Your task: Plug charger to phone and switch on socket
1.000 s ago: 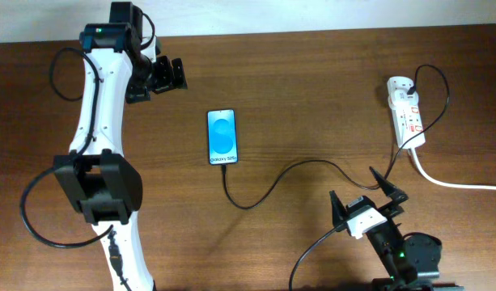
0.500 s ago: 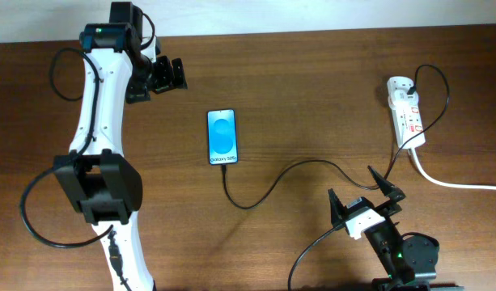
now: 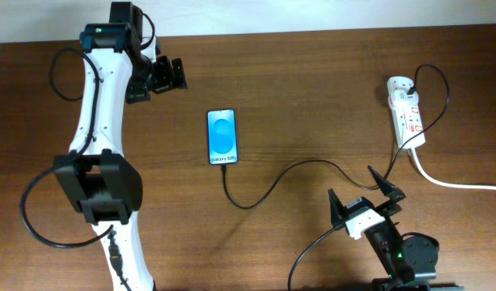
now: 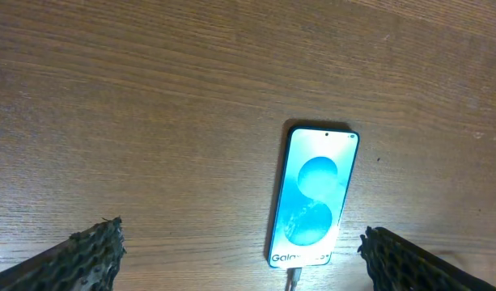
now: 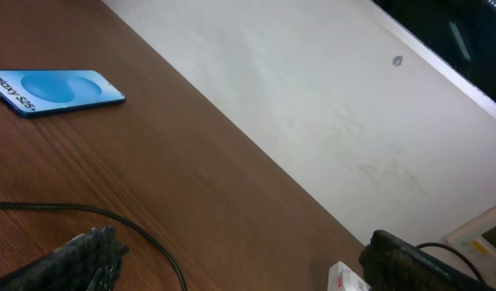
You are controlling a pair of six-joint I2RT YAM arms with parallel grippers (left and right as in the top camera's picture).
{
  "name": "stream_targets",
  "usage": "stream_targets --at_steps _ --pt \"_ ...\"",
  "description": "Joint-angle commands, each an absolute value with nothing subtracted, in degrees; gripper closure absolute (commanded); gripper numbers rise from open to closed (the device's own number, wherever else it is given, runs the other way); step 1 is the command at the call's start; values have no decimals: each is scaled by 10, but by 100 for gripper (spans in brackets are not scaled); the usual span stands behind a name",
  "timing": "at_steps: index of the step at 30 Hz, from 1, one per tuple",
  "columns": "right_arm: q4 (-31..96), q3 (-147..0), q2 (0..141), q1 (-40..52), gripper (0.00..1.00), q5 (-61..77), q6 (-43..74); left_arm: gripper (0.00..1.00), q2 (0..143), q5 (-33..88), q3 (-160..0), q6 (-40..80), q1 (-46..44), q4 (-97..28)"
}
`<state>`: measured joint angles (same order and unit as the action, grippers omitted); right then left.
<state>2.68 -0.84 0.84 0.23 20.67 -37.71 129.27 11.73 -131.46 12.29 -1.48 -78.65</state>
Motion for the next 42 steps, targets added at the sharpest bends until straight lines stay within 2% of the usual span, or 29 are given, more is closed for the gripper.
stream_targets --at_steps 1,11,17,21,26,28,31,36,42 --pt "27 -3 3 8 2 214 -375 1 1296 115 -1314 126 -12 -787" --pt "27 -3 3 8 2 214 -375 1 1276 115 -1314 126 -14 -787" --pt "27 -3 4 8 2 214 -375 1 1157 106 -1296 126 -14 -787" --pt "27 -3 4 8 2 214 -375 1 1040 90 -1161 126 -14 -760" --pt "27 -3 5 8 2 214 -375 1 824 62 -801 91 -13 -479" --pt "27 -3 5 8 2 214 -375 1 717 63 -624 57 -13 -317" --pt "27 -3 4 8 2 214 -375 1 603 71 -447 -4 -13 -172" --pt "27 -3 5 8 2 214 -375 1 447 136 -285 -145 -13 -50" --pt "27 -3 4 8 2 214 -375 1 263 140 -170 -192 -14 9"
